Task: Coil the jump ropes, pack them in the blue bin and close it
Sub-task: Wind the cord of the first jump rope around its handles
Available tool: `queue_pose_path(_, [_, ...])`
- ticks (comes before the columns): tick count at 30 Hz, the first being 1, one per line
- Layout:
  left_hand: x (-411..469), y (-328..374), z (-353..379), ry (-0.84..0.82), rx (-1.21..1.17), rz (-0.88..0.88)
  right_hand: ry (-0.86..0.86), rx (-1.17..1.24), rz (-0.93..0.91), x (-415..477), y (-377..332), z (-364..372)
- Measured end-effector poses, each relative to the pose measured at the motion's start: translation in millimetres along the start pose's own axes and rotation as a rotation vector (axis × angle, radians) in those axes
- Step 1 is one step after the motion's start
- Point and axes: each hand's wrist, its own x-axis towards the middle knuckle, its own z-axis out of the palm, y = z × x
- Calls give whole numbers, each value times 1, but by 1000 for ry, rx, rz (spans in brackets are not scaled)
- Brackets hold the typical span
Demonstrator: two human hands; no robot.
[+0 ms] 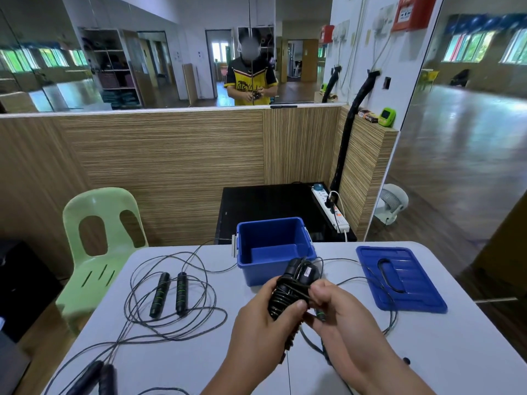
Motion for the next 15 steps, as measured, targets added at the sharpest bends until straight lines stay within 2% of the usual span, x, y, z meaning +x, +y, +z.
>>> queue_pose_path(3, [-1,-3,-1,15,-4,-34,-7,-162,-36,-3,-2,3])
queue_pose_path(8, [-5,0,-1,44,-16,-83,53,-593,-204,-11,1,6])
queue_pose_path(15, [-4,-1,-1,91,-33,-126,185,-542,-226,-10,15,-9])
